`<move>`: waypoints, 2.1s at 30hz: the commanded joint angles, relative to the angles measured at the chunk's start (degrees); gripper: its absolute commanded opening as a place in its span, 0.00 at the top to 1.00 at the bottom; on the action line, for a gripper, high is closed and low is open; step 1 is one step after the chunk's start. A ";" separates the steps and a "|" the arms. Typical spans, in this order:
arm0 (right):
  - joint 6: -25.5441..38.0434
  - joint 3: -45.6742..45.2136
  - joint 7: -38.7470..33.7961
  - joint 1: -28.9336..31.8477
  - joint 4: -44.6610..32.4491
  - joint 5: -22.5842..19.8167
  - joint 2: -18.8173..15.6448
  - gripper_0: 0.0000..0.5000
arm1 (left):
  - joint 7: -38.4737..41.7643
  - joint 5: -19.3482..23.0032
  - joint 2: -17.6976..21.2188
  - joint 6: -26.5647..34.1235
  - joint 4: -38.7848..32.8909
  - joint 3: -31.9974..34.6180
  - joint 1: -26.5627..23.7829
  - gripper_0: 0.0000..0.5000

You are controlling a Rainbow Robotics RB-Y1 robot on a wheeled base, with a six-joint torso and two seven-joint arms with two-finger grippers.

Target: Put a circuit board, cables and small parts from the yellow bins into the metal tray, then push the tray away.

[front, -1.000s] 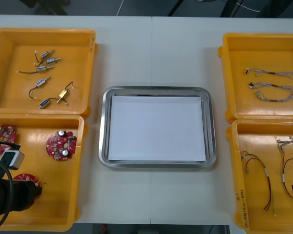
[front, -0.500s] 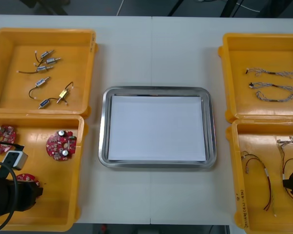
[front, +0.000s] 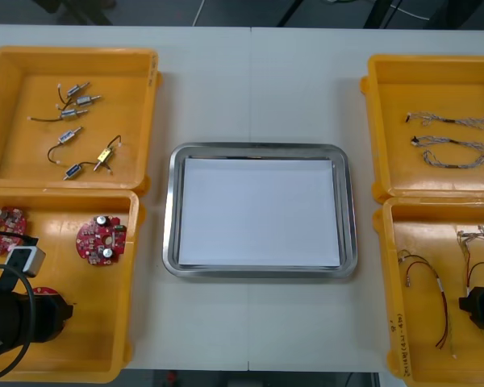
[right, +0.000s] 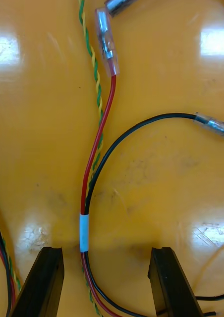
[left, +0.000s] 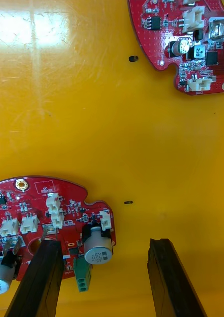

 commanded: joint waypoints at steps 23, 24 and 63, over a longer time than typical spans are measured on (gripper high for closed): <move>-1.04 3.87 -2.77 -3.12 1.07 4.60 2.52 0.00 | 4.42 -0.81 3.41 -5.01 1.39 -2.74 0.13 0.99; -1.04 4.05 -2.77 -3.12 1.07 4.77 2.61 0.00 | 4.33 -0.81 3.41 -5.10 1.39 -2.74 0.22 0.99; -2.45 0.89 -1.97 0.13 -1.04 5.30 2.70 1.00 | 2.31 7.98 -0.10 14.15 -9.33 10.62 -1.10 1.00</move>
